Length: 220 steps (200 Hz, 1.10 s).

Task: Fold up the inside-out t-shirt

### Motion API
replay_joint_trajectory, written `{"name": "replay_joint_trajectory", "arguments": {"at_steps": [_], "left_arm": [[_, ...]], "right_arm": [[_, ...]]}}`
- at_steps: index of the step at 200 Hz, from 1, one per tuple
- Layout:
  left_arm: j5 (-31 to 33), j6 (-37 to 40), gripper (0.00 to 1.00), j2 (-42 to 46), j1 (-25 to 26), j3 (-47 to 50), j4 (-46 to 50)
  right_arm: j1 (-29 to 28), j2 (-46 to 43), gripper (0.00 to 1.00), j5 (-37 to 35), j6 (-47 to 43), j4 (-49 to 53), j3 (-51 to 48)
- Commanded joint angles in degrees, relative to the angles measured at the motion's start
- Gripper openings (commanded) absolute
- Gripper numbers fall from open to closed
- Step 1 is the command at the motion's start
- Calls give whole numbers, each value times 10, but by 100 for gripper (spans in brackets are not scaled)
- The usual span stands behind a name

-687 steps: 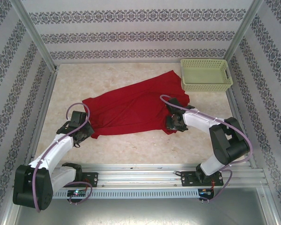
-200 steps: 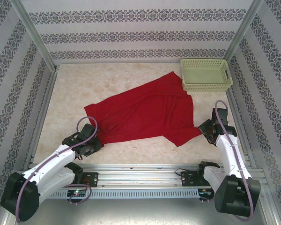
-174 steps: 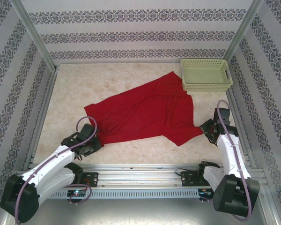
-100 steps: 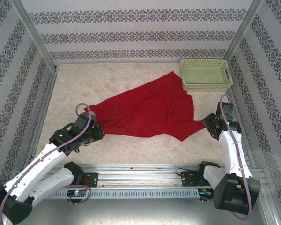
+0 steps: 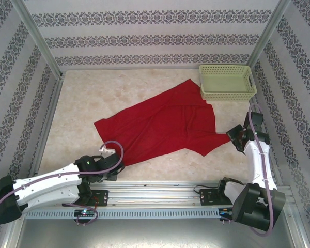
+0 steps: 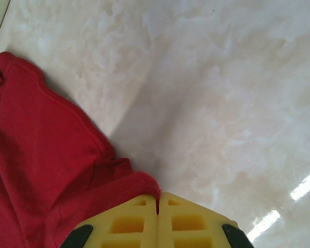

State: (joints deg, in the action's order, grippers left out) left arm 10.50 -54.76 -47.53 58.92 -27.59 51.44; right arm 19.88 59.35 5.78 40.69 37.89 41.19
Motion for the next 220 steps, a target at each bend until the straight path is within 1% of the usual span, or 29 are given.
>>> {"name": "replay_joint_trajectory", "arguments": {"at_steps": [1, 23, 55, 76, 89, 107, 127, 150, 168, 184, 203, 220], "left_arm": [[-36, -14, 0, 12, 21, 24, -51], [-66, 1, 0, -19, 31, 35, -117], [-80, 23, 0, -92, 40, 18, -155], [-75, 38, 0, -127, 64, -13, -183], [-71, 49, 1, -143, 69, -35, -201], [-63, 57, 4, -151, 69, -49, -217], [-41, 51, 5, -152, 69, -52, -200], [-23, 37, 4, -121, 63, -53, -189], [-14, 31, 2, -67, 43, -48, -185], [-3, 29, 0, -2, 7, -48, -160], [-12, 28, 0, 78, -63, -45, -133], [-55, 31, 0, 121, -142, -33, -139]], "right_arm": [[16, 0, 0, 14, -16, -3, 13], [18, -6, 0, 21, -18, -5, 13], [18, -9, 0, 18, -28, 10, 29], [20, -15, 0, 5, -35, 19, 40], [20, -18, 0, 3, -36, 20, 49], [21, -14, 0, 5, -37, 21, 64], [18, -5, 0, 9, -41, 23, 83], [4, 8, 0, -1, -47, 22, 106], [-21, 26, 0, -14, -48, 23, 132], [-52, 53, 0, -32, -50, 26, 165], [-100, 100, 0, -65, -53, 28, 214], [-141, 157, 0, -92, -59, 29, 266]]}}
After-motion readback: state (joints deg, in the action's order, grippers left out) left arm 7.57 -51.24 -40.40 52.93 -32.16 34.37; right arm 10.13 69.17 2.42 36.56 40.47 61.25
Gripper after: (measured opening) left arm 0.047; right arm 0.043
